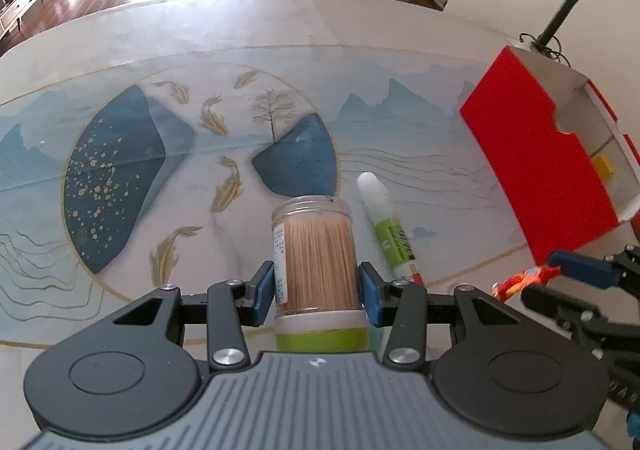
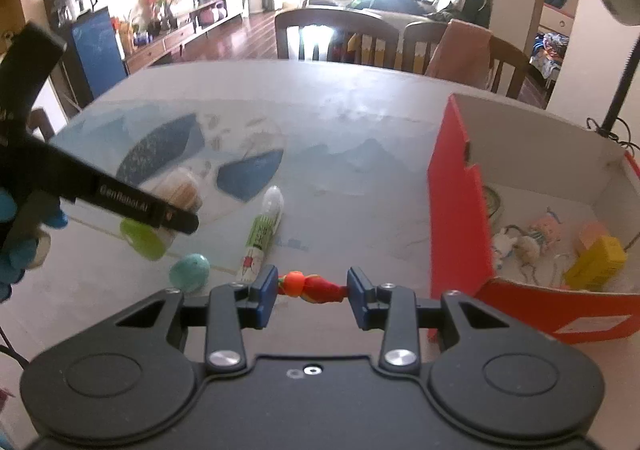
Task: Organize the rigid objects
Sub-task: 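Carry the jar and keychain into the red box and open both tools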
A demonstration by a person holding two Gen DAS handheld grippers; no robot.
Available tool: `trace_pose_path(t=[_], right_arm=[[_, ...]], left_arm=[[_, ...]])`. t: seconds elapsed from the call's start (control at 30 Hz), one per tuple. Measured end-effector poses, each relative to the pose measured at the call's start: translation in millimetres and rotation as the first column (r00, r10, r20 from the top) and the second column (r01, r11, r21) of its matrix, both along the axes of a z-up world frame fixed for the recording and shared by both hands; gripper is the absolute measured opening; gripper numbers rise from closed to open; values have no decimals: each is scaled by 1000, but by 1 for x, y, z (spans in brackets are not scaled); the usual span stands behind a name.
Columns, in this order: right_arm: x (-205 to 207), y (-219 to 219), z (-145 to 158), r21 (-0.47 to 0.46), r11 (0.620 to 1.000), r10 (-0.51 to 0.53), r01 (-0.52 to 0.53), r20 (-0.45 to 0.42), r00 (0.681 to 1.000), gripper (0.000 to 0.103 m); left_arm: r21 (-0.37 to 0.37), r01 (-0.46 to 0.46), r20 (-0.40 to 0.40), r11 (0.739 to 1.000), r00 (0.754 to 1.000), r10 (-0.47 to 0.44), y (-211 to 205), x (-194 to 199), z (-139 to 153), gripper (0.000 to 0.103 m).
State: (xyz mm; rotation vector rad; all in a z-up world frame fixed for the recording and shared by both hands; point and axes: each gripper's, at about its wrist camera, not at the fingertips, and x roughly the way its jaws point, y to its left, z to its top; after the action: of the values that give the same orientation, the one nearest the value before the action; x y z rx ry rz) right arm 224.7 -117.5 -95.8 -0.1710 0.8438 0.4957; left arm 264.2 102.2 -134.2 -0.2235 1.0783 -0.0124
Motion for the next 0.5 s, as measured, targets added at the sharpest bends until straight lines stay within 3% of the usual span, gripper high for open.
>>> trace_pose_path(t=[0.5], right_arm=[[-17,-40,48,106,993,-63,57,55,997,37]], left_arm=[[-33,50,61,998,997,-48,-33,-27,46,44]])
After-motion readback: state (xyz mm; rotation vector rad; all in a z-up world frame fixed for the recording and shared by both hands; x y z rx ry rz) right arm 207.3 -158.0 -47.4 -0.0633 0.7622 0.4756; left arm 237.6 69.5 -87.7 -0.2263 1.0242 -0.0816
